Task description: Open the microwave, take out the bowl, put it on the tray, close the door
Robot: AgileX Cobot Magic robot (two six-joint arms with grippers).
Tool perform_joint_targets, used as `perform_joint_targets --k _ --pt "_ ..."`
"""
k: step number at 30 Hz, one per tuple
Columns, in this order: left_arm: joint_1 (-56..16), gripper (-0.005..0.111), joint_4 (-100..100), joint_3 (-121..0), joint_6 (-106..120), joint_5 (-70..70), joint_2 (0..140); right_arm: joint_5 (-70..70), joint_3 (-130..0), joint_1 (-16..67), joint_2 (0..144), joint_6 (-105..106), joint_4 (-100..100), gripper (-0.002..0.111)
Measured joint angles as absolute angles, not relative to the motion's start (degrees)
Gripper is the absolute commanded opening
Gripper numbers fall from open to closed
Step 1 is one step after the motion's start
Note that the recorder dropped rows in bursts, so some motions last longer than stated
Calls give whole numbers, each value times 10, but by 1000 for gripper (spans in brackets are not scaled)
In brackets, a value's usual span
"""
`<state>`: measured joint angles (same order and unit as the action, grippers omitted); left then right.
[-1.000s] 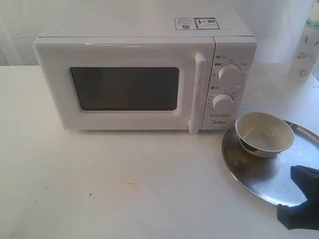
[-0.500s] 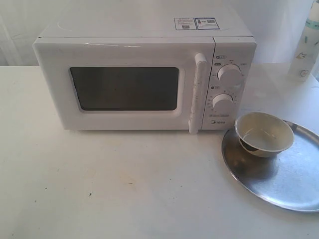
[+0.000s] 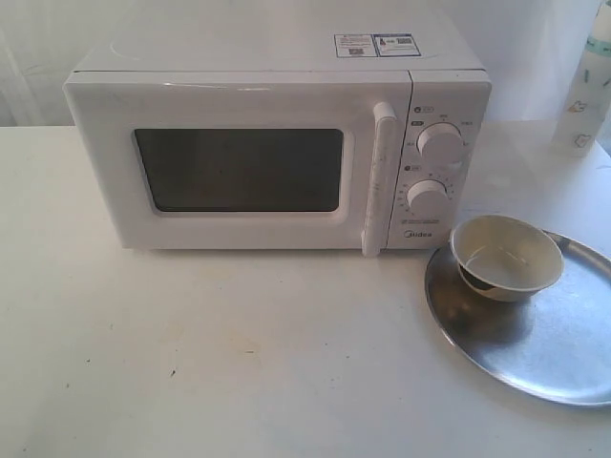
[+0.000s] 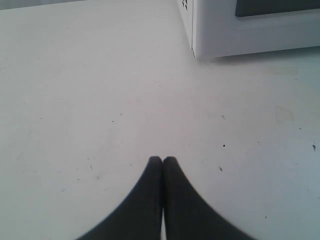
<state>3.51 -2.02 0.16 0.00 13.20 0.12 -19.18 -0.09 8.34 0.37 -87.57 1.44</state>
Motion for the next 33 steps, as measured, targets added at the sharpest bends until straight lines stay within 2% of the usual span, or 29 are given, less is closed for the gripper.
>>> perform_joint_targets --k 5,14,21,33 --pt "35 0 -20 2 0 132 1 -190 -1 83 4 -801 10 0" --pt "35 0 -20 2 0 132 1 -186 -1 62 4 -443 8 0" --pt "35 0 -20 2 0 132 1 -185 -1 30 4 -335 0 0" --pt "35 0 -21 2 0 132 1 -186 -1 25 4 -196 -15 0"
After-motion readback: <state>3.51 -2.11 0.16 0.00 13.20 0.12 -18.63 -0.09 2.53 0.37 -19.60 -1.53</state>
